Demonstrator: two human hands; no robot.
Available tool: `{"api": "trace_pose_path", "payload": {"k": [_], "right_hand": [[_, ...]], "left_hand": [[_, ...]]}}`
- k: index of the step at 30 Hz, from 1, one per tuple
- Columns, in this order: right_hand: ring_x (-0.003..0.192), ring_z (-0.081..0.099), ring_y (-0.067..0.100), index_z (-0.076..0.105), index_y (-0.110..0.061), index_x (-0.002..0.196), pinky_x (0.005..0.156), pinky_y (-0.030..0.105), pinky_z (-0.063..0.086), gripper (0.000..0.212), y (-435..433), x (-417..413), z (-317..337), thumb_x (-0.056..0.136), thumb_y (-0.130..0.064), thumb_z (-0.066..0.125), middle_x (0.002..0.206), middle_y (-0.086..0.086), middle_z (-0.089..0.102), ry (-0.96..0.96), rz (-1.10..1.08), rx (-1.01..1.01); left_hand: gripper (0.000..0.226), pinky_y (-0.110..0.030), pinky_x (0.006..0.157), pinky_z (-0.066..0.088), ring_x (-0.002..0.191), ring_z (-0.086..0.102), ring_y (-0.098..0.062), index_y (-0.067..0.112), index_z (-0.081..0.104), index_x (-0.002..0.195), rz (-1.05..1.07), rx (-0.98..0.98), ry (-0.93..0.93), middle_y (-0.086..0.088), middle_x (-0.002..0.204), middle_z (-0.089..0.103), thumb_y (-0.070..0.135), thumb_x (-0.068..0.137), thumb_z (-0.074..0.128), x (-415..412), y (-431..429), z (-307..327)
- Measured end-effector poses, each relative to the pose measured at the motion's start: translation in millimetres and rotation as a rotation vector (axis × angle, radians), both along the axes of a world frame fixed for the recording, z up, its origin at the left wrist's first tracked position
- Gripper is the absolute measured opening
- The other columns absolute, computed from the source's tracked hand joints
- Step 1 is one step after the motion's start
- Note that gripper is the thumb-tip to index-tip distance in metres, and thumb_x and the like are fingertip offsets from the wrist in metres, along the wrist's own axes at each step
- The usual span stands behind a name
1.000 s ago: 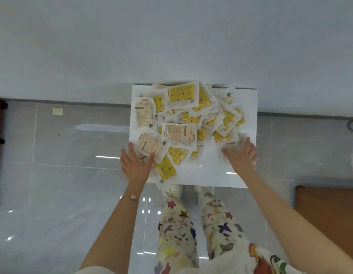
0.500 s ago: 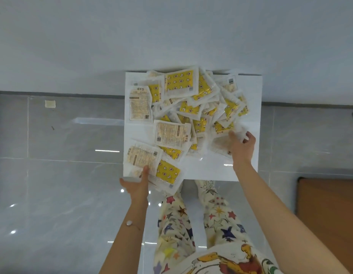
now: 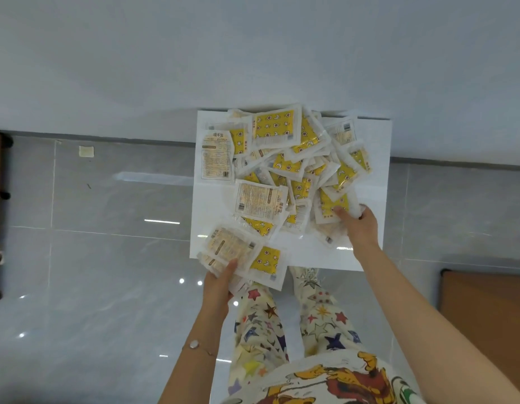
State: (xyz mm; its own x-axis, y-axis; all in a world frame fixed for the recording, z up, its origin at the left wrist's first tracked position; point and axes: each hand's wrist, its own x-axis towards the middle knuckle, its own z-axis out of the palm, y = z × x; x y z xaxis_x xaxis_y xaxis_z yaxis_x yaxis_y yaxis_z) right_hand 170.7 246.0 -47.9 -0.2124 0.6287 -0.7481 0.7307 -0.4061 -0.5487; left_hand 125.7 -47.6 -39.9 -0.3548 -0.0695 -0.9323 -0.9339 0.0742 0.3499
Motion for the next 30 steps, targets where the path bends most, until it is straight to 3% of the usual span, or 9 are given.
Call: {"api": "trace_pose_path", "payload": {"k": [3, 6, 11, 14, 18, 21, 30], "right_hand": [[0.082, 0.059, 0.018, 0.055, -0.014, 0.104, 0.065, 0.024, 0.047, 0.026, -1, 21, 9, 0.084, -0.020, 0.071, 0.094, 0.002, 0.062, -0.001, 0.026, -0.033], [0.090, 0.058, 0.022, 0.054, -0.014, 0.105, 0.074, 0.031, 0.048, 0.023, 0, 36, 15, 0.087, -0.015, 0.068, 0.103, 0.006, 0.062, -0.019, -0.011, -0.040], [0.100, 0.062, 0.025, 0.053, -0.016, 0.112, 0.089, 0.042, 0.051, 0.028, 0, 51, 28, 0.087, -0.009, 0.065, 0.110, 0.004, 0.064, 0.003, -0.271, -0.074], [0.096, 0.064, 0.022, 0.055, -0.016, 0.114, 0.084, 0.041, 0.051, 0.027, -1, 51, 40, 0.089, -0.008, 0.063, 0.104, 0.001, 0.066, 0.077, -0.337, -0.138], [0.094, 0.066, 0.020, 0.059, -0.020, 0.102, 0.085, 0.043, 0.052, 0.018, -3, 40, 61, 0.089, -0.008, 0.063, 0.102, 0.000, 0.069, 0.184, -0.265, -0.227], [0.095, 0.067, 0.021, 0.060, -0.015, 0.105, 0.082, 0.040, 0.055, 0.020, -5, 23, 81, 0.088, -0.007, 0.064, 0.104, 0.001, 0.070, 0.234, -0.173, -0.255], [0.095, 0.069, 0.020, 0.063, -0.023, 0.105, 0.080, 0.043, 0.056, 0.023, -3, -29, 185, 0.087, -0.010, 0.067, 0.104, 0.000, 0.071, 0.335, -0.008, -0.273]], "left_hand": [[0.038, -0.036, 0.074, 0.059, 0.103, 0.067, -0.025, 0.014, 0.056, 0.126, 0.003, -0.013, 0.083, -0.008, 0.115, 0.068, 0.012, 0.089, 0.065, 0, 0, 4], [0.040, -0.043, 0.079, 0.058, 0.108, 0.065, -0.029, 0.014, 0.055, 0.128, 0.008, -0.001, 0.142, -0.010, 0.119, 0.066, 0.009, 0.090, 0.063, -3, 4, 5], [0.042, -0.040, 0.072, 0.060, 0.104, 0.066, -0.025, 0.014, 0.051, 0.132, 0.047, 0.015, 0.232, -0.008, 0.118, 0.066, 0.005, 0.092, 0.059, -16, 19, 14], [0.042, -0.039, 0.072, 0.060, 0.103, 0.067, -0.025, 0.013, 0.052, 0.131, 0.012, 0.011, 0.296, -0.009, 0.119, 0.066, 0.004, 0.091, 0.060, -24, 22, 18], [0.040, -0.037, 0.072, 0.060, 0.103, 0.068, -0.025, 0.012, 0.054, 0.128, 0.035, 0.023, 0.340, -0.009, 0.118, 0.066, 0.004, 0.089, 0.062, -37, 20, 30], [0.039, -0.032, 0.069, 0.060, 0.102, 0.068, -0.023, 0.011, 0.053, 0.127, 0.059, 0.061, 0.363, -0.008, 0.116, 0.067, 0.002, 0.090, 0.061, -49, 19, 48], [0.044, -0.042, 0.078, 0.060, 0.104, 0.068, -0.028, 0.005, 0.051, 0.129, 0.018, 0.160, 0.442, -0.013, 0.119, 0.066, 0.001, 0.087, 0.064, -80, 35, 151]]}}
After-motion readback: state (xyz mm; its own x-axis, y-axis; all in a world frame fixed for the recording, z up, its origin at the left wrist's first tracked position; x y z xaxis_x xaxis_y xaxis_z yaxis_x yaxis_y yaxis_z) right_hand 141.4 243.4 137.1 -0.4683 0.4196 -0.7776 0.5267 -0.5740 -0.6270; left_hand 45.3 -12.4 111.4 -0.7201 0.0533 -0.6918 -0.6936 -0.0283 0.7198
